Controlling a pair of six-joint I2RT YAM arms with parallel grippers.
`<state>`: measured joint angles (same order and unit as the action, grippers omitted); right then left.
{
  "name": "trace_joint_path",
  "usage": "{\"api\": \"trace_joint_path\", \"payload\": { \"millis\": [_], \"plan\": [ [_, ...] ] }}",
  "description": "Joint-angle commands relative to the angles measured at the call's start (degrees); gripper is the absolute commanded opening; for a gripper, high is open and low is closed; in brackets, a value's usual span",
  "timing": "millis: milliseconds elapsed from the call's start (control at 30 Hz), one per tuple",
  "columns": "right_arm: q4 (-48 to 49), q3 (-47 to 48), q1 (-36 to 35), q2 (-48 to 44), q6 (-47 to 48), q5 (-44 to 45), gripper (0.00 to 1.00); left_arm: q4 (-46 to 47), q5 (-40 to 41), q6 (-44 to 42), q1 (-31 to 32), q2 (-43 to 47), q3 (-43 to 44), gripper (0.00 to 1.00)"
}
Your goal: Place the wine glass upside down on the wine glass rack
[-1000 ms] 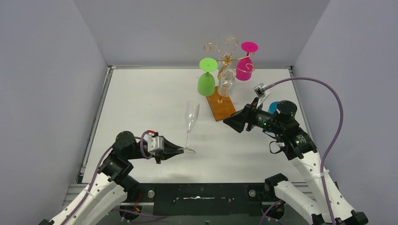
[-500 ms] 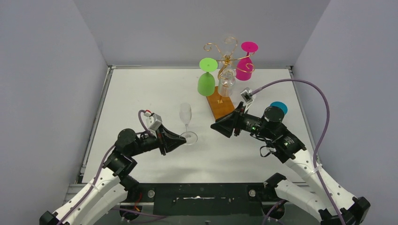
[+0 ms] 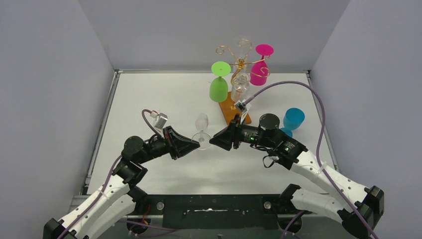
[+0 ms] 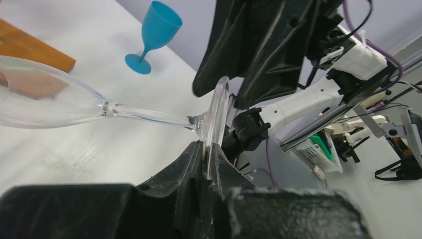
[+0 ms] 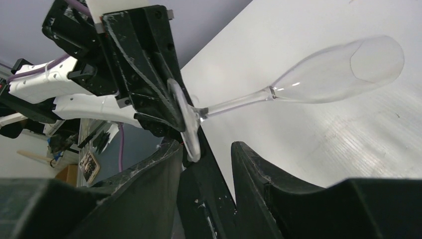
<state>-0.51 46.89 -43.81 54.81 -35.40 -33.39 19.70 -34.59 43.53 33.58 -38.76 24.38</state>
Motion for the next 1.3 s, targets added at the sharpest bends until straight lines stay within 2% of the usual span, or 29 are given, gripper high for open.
{"api": "trace_joint_path", "payload": {
  "millis": [0, 267, 600, 833, 900, 967, 1067, 1267],
  "plan": [
    [2.36, 3.11, -0.92, 0.58, 0.74, 1.82, 0.42, 14.60, 0.08, 6.69, 0.07, 1.85, -0.91, 0.00],
    [5.96, 2.69, -1.76, 2.44, -1.87, -0.67, 0.35, 15.01, 0.31, 6.75, 0.06, 2.41, -0.92, 0.00],
    [7.19, 2.55, -1.73, 3.38, -4.92, 2.47, 0.20, 13.91, 0.53, 5.66, 0.07, 1.73, -0.54, 0.00],
    [6.85, 2.95, -1.80, 5.95, -7.77, 2.45, 0.19, 12.94, 0.53, 4.58, 0.08, 0.49, 0.05, 0.00],
    [6.85, 2.75, -1.75, 6.13, -8.14, 2.53, 0.13, 13.15, 0.32, 4.72, 0.08, 0.06, 0.29, 0.00],
    [7.80, 2.08, -1.72, 5.74, -8.19, 2.74, 0.02, 12.91, 0.31, 4.61, 0.07, 0.02, 0.40, 0.00],
    [8.80, 1.29, -1.67, 5.00, -8.41, 3.73, 0.00, 12.00, 1.79, 4.01, 0.07, 0.68, -0.04, 0.00],
    [6.04, 1.29, -1.54, 4.52, -9.24, 5.15, 0.00, 5.05, 6.81, 1.70, -0.03, 3.11, 0.24, 0.39]
  ]
}}
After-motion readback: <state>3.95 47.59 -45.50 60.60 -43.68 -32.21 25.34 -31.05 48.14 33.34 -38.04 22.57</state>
